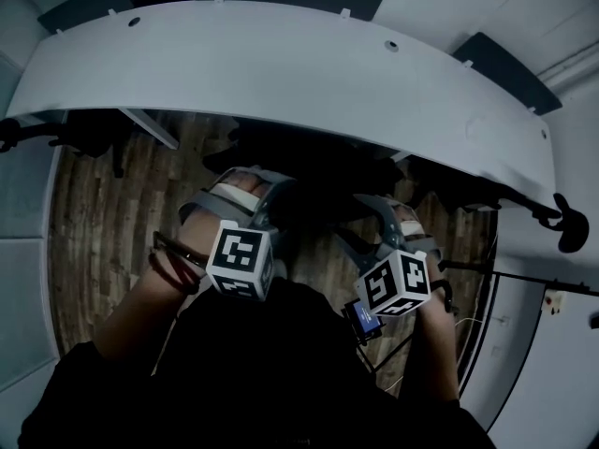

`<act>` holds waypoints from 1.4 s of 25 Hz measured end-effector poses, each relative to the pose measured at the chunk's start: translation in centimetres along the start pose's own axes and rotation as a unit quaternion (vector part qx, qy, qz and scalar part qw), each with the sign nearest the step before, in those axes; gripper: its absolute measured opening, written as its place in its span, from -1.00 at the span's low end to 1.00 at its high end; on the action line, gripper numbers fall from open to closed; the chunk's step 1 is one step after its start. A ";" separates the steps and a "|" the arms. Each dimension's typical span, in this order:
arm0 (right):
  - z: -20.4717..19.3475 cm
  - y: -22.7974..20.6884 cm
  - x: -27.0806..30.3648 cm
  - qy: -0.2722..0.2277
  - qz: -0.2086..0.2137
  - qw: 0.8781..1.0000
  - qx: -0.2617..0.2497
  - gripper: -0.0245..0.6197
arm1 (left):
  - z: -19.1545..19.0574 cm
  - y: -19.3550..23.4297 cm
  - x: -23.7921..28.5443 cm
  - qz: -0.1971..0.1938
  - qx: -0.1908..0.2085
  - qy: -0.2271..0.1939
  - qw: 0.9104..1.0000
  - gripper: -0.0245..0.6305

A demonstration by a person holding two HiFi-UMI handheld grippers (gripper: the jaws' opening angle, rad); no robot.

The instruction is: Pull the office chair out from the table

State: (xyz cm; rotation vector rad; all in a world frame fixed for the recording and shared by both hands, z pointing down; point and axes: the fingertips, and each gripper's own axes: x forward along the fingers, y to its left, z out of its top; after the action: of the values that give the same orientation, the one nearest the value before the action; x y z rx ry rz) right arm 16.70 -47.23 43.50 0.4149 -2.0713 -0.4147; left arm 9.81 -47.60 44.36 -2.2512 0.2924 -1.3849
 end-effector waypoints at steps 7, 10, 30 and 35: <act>-0.8 0.6 2.2 0.042 0.007 0.998 -0.051 -0.11 | -1.7 -1.2 3.0 -0.037 0.027 0.046 0.998 0.10; -1.0 0.7 2.9 0.052 0.001 0.997 -0.065 -0.11 | -1.4 -1.1 3.2 -0.029 0.021 0.048 0.998 0.13; -2.7 1.4 4.5 0.068 -0.027 0.992 -0.107 -0.43 | -1.3 -0.2 4.1 0.126 0.085 0.077 0.985 -0.48; -2.9 2.4 4.2 0.063 -0.019 0.992 -0.111 -0.41 | -1.7 -1.1 4.5 0.141 0.097 0.105 0.980 -0.48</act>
State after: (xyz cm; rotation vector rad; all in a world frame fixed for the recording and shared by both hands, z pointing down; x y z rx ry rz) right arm 16.84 -47.36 49.17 0.3389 -1.8736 -0.6207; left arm 10.38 -49.03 49.03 -1.8282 0.5037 -1.4295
